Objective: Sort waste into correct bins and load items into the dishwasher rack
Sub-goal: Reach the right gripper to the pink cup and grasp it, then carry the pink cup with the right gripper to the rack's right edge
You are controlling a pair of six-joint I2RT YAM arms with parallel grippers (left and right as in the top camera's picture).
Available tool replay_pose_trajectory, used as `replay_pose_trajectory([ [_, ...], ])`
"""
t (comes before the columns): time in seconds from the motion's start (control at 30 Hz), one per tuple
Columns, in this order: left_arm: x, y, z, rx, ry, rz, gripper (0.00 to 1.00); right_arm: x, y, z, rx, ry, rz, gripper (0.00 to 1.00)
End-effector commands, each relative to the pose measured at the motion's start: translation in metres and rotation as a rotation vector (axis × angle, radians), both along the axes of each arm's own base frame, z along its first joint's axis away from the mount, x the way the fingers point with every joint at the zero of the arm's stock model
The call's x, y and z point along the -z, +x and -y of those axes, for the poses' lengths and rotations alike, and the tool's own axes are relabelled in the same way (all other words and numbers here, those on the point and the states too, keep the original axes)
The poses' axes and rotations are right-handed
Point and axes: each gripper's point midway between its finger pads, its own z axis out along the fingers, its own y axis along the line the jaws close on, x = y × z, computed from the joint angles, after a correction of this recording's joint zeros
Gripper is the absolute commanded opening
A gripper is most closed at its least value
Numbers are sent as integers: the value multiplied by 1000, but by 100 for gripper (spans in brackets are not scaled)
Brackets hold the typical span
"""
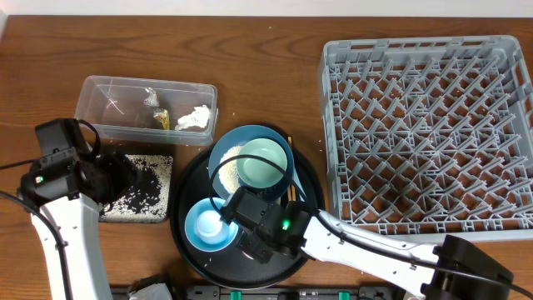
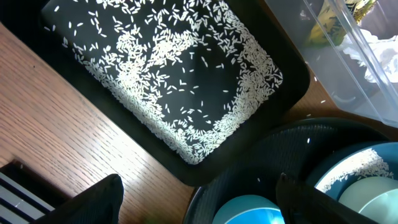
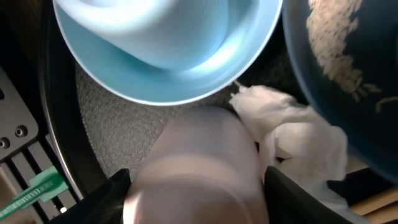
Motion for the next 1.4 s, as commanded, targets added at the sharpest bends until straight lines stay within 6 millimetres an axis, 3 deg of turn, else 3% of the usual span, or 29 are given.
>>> replay_pose_trajectory([
  [0.0, 0, 0, -3, -20, 3, -5, 80, -2, -2, -1, 8, 1, -11, 53],
  [0.2, 0, 0, -3, -20, 3, -4, 80, -26, 1, -10, 7, 42, 4, 45],
  [0.5, 0, 0, -3, -20, 3, -4, 80, -70, 9, -19, 16, 136, 49, 44],
  [0.77, 0, 0, -3, -20, 3, -4, 80, -124, 41, -7, 104, 262, 119, 45],
  [1.0, 0, 0, -3, -20, 3, -4, 80, -154, 81, 39, 252, 294, 173, 44],
  [1.1, 0, 0, -3, -20, 2, -4, 80, -157, 108, 75, 374, 246, 226, 45],
  [1.37, 0, 0, -3, -20, 3, -4, 80, -166, 177, 195, 769, 120, 366, 46],
])
